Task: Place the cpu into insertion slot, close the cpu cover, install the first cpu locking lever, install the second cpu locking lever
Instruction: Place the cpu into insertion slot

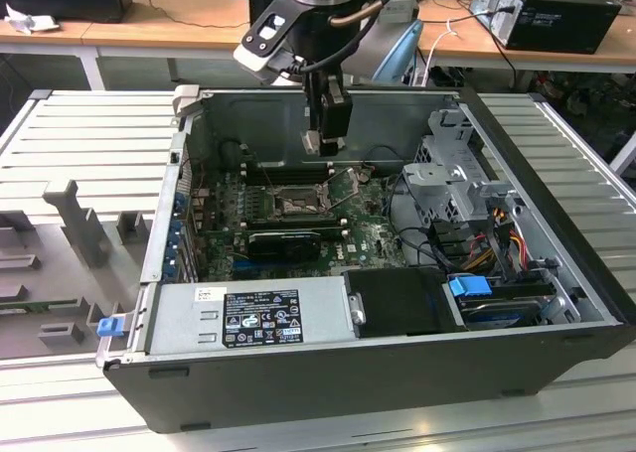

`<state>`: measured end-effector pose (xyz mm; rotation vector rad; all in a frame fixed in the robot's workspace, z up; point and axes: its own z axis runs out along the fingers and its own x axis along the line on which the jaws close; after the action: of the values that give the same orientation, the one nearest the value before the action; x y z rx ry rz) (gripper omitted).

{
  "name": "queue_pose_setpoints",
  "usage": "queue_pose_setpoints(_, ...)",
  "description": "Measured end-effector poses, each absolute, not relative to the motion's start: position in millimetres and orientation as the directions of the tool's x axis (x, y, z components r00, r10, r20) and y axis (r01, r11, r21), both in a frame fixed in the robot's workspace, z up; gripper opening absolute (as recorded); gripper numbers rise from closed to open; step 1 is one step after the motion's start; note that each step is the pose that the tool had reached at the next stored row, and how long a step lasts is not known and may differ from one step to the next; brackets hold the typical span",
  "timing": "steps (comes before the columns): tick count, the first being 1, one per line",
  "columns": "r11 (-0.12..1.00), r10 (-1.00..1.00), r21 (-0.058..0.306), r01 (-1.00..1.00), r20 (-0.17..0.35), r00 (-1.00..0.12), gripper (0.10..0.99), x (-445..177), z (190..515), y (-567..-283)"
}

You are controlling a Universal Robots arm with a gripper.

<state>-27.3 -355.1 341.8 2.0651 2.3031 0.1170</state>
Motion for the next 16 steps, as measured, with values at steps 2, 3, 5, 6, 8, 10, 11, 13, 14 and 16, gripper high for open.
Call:
queue_pose_setpoints(2,0.104,0.994,0.087,0.991,0.016,-0.105,0.537,-27.2,340.5,-355.0)
queue_pose_setpoints(3,0.101,0.995,0.087,0.991,0.016,-0.103,0.537,-27.3,339.7,-355.1)
queue_pose_setpoints(5,0.098,0.995,0.087,0.991,0.016,-0.100,0.537,-27.3,338.8,-355.0)
queue_pose_setpoints(6,0.092,0.995,0.087,0.992,0.016,-0.094,0.537,-27.3,338.0,-355.0)
queue_pose_setpoints(8,0.075,0.997,0.087,0.993,0.016,-0.077,0.537,-27.3,337.2,-355.0)
queue_pose_setpoints(10,0.051,0.998,0.086,0.995,0.016,-0.053,0.537,-27.3,336.9,-355.1)
queue_pose_setpoints(11,0.043,0.999,0.087,0.995,0.016,-0.045,0.537,-27.3,336.5,-355.0)
queue_pose_setpoints(13,0.027,1.000,0.086,0.996,0.013,-0.029,0.537,-27.3,331.9,-354.9)
queue_pose_setpoints(14,0.026,1.000,0.085,0.996,0.012,-0.027,0.537,-27.3,330.5,-354.9)
queue_pose_setpoints(16,0.025,1.000,0.085,0.996,0.011,-0.026,0.537,-27.3,326.8,-354.9)
